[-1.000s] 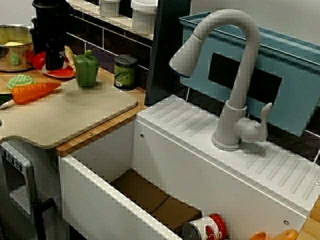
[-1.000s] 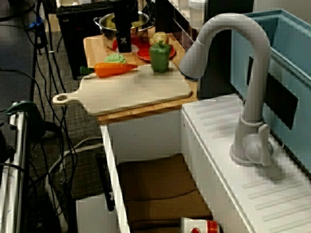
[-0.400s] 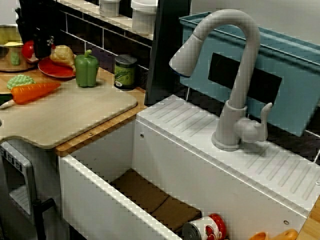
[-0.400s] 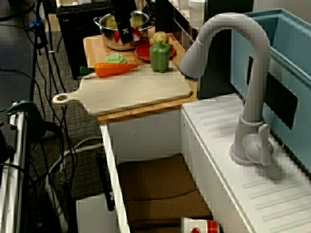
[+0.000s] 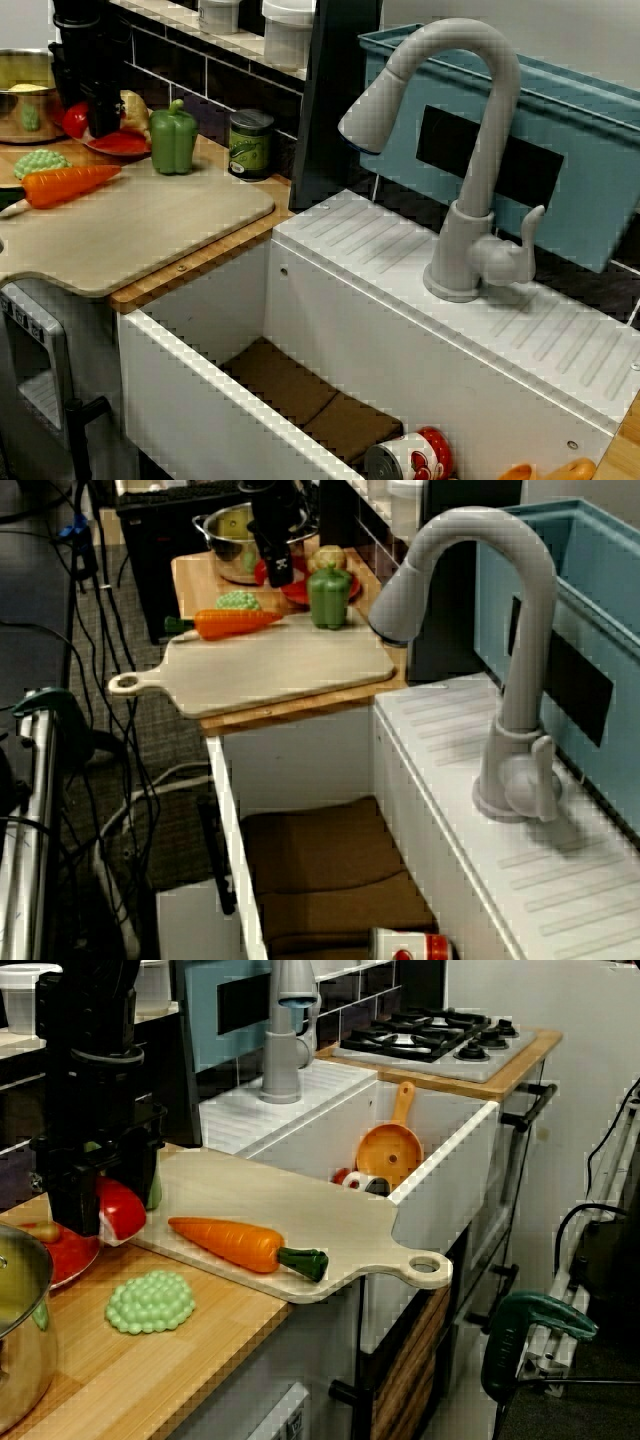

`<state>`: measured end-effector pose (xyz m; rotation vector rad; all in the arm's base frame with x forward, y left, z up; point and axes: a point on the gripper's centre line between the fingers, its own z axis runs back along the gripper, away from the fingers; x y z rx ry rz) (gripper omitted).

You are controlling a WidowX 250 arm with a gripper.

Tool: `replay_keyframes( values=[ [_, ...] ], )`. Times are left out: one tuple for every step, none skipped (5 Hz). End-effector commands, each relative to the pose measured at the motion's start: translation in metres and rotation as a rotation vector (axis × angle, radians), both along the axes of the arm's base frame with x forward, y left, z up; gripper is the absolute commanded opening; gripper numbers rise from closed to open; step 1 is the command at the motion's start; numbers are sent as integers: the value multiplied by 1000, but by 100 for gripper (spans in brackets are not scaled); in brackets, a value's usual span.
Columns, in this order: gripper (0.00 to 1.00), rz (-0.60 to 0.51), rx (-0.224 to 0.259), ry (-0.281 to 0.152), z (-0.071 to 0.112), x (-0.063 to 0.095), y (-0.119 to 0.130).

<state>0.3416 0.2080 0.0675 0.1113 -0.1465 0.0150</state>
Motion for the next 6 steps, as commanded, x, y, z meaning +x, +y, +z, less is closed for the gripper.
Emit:
replay_keyframes(
  values=[
    [0,9,41,-27,23,30,7],
    [0,7,54,-27,24,36,10],
    [0,8,82,-27,18,36,13],
    [0,8,119,-34,9,32,17],
    [100,3,128,-32,6,30,18],
    [100,-1,108,-29,10,25,20]
  ],
)
